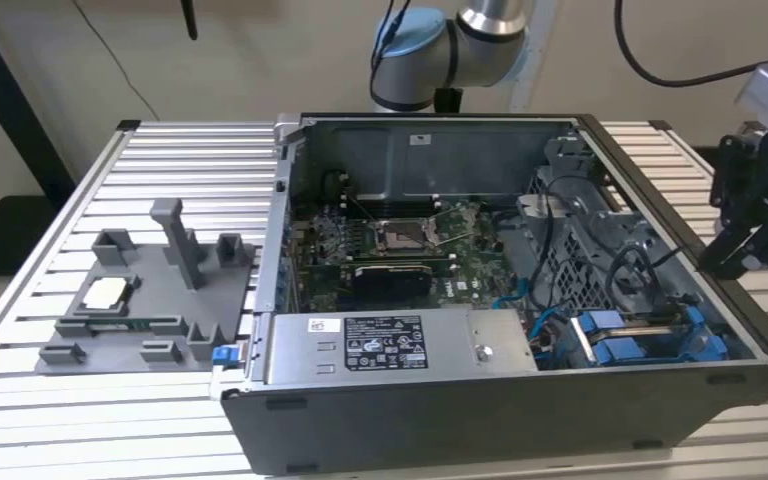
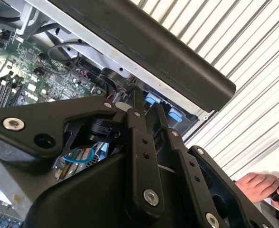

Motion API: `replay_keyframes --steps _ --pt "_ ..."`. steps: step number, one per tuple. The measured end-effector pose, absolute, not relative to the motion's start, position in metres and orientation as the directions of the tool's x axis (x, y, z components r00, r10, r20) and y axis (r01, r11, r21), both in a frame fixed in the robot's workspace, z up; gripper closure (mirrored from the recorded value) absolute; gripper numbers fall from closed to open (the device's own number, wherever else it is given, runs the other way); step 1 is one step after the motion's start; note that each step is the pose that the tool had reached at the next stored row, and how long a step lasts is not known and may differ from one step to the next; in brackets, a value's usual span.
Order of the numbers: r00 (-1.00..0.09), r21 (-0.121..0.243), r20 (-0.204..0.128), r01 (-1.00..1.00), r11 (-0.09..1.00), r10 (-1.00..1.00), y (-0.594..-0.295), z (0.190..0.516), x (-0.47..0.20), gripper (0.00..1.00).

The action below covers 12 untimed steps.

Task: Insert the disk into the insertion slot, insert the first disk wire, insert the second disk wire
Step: 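Insert the second disk wire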

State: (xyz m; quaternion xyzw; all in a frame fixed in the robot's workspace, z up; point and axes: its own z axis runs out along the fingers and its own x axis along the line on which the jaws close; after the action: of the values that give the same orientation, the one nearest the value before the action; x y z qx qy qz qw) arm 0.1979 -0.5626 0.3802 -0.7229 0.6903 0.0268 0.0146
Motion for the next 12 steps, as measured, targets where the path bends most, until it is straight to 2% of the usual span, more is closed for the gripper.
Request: replay_keyframes --steps 6,10,12 --pt "0.046 0.016 -0.067 -0.999 -0.047 -0.997 -0.5626 0.3763 0.1983 0.73" --pt "0.046 0.015 -0.089 -0.999 -0.047 -0.995 -0.5626 0.3749 0.1987 0.73" --pt "0.045 0.021 -0.09 -0.999 -0.047 -0.995 -0.5626 0.375 0.2003 0.73"
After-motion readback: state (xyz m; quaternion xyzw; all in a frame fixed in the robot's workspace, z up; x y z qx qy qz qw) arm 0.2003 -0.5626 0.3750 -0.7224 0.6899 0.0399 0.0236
